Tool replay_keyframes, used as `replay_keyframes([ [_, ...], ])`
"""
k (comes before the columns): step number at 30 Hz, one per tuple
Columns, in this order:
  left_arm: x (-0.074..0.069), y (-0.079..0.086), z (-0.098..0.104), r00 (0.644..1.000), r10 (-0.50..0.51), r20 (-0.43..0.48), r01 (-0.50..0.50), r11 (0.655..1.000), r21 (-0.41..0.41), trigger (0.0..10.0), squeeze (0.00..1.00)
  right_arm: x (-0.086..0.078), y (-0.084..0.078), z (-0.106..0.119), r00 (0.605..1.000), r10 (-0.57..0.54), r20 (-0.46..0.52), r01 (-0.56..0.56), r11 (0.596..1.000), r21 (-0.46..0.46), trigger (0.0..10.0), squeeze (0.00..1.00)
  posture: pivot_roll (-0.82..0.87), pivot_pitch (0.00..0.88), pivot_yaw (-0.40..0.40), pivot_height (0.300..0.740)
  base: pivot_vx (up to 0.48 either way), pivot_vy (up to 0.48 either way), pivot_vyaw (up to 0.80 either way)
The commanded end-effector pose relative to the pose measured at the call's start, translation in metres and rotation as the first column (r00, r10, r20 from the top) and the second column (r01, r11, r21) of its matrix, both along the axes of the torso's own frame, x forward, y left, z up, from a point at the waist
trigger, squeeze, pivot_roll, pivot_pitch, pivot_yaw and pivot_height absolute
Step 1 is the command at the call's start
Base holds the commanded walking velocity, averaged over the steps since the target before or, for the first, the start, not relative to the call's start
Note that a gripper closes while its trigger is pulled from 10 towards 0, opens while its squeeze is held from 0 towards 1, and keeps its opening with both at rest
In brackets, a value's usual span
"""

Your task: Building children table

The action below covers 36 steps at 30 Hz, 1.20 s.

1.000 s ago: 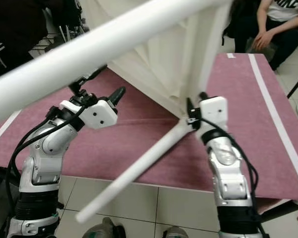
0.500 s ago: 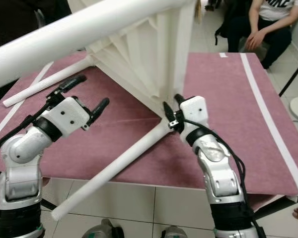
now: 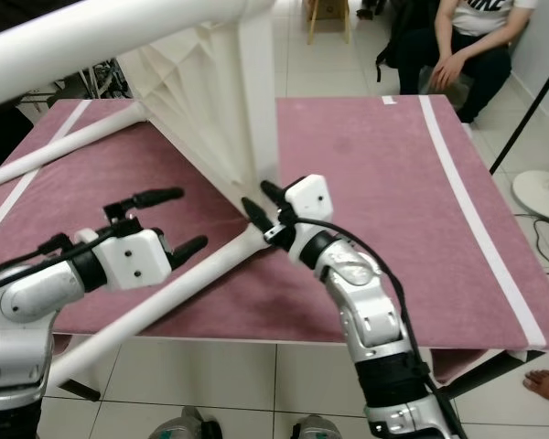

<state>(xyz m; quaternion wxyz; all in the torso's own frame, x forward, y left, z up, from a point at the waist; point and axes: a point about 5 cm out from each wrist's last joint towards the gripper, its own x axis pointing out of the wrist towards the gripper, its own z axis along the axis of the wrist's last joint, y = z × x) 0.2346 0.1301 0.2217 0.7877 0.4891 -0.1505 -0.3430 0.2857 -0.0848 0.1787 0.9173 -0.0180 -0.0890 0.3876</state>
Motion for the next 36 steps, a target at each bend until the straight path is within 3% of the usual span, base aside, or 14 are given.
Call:
replay_keyframes([
  [1,0.002,0.005,0.007,0.996,0.05,0.068,-0.05,0.999,-0.008,10.0,0.0,-0.002,0.017,0.007,0.995,0.096,0.012,-0.096,0.995,0.021,10.0,0.0,0.08,0.0,0.059,0.74,0.0,0.0,0.0],
  [3,0.009,0.011,0.02,0.976,0.133,0.172,-0.129,0.991,-0.032,10.0,0.0,-0.004,0.023,0.006,0.985,0.172,-0.001,-0.172,0.985,0.029,10.0,0.0,0.09,0.0,0.054,0.74,0.0,0.0,0.0],
  [12,0.016,0.022,0.029,0.943,0.217,0.252,-0.211,0.976,-0.05,10.0,0.0,-0.005,0.032,0.007,0.971,0.24,-0.007,-0.24,0.97,0.024,10.0,0.0,0.09,0.0,0.048,0.74,0.0,0.0,0.0],
  [13,0.019,0.031,0.031,0.911,0.29,0.292,-0.289,0.956,-0.047,10.0,0.0,-0.005,0.034,0.005,0.964,0.267,-0.018,-0.267,0.964,0.017,10.0,0.0,0.1,0.0,0.032,0.74,0.0,0.0,0.0],
  [14,0.019,0.031,0.031,0.911,0.29,0.292,-0.289,0.956,-0.047,10.0,0.0,-0.005,0.034,0.005,0.964,0.267,-0.018,-0.267,0.964,0.017,10.0,0.0,0.1,0.0,0.032,0.74,0.0,0.0,0.0],
  [15,0.018,0.045,0.033,0.847,0.402,0.348,-0.402,0.913,-0.075,10.0,0.0,-0.005,0.033,-0.003,0.964,0.265,-0.038,-0.265,0.964,-0.006,10.0,0.0,0.12,0.0,0.014,0.74,0.0,0.0,0.0],
  [18,0.018,0.045,0.033,0.847,0.402,0.348,-0.402,0.913,-0.075,10.0,0.0,-0.005,0.033,-0.003,0.964,0.265,-0.038,-0.265,0.964,-0.006,10.0,0.0,0.12,0.0,0.014,0.74,0.0,0.0,0.0],
  [20,0.004,0.059,0.035,0.738,0.523,0.425,-0.52,0.844,-0.135,10.0,0.0,0.002,0.022,-0.017,0.981,0.178,-0.082,-0.181,0.983,-0.03,10.0,0.0,0.14,0.0,-0.012,0.74,0.0,0.0,0.0],
  [22,0.004,0.059,0.035,0.738,0.523,0.425,-0.52,0.844,-0.135,10.0,0.0,0.002,0.022,-0.017,0.981,0.178,-0.082,-0.181,0.983,-0.03,10.0,0.0,0.14,0.0,-0.012,0.74,0.0,0.0,0.0],
  [24,-0.004,0.059,0.037,0.711,0.528,0.464,-0.52,0.839,-0.159,10.0,0.0,0.008,0.014,-0.022,0.989,0.114,-0.093,-0.118,0.992,-0.041,10.0,0.0,0.15,0.0,-0.024,0.74,0.0,0.0,0.0],
  [26,-0.018,0.058,0.05,0.64,0.512,0.574,-0.476,0.85,-0.227,10.0,0.0,0.019,-0.004,-0.024,0.995,-0.01,-0.101,0.006,0.999,-0.04,10.0,0.0,0.17,0.0,-0.04,0.74,0.0,0.0,0.0],
  [27,-0.018,0.058,0.05,0.64,0.512,0.574,-0.476,0.85,-0.227,10.0,0.0,0.019,-0.004,-0.024,0.995,-0.01,-0.101,0.006,0.999,-0.04,10.0,0.0,0.17,0.0,-0.04,0.74,0.0,0.0,0.0],
  [30,-0.031,0.059,0.065,0.534,0.494,0.686,-0.423,0.859,-0.288,10.0,0.0,0.03,-0.023,-0.023,0.991,-0.092,-0.093,0.088,0.995,-0.048,10.0,0.0,0.18,0.0,-0.057,0.74,0.0,0.0,0.0],
  [36,-0.027,0.058,0.07,0.514,0.47,0.718,-0.407,0.87,-0.278,10.0,0.0,0.038,-0.03,-0.022,0.989,-0.122,-0.082,0.117,0.991,-0.062,10.0,0.0,0.19,0.0,-0.065,0.74,0.0,0.0,0.0],
])
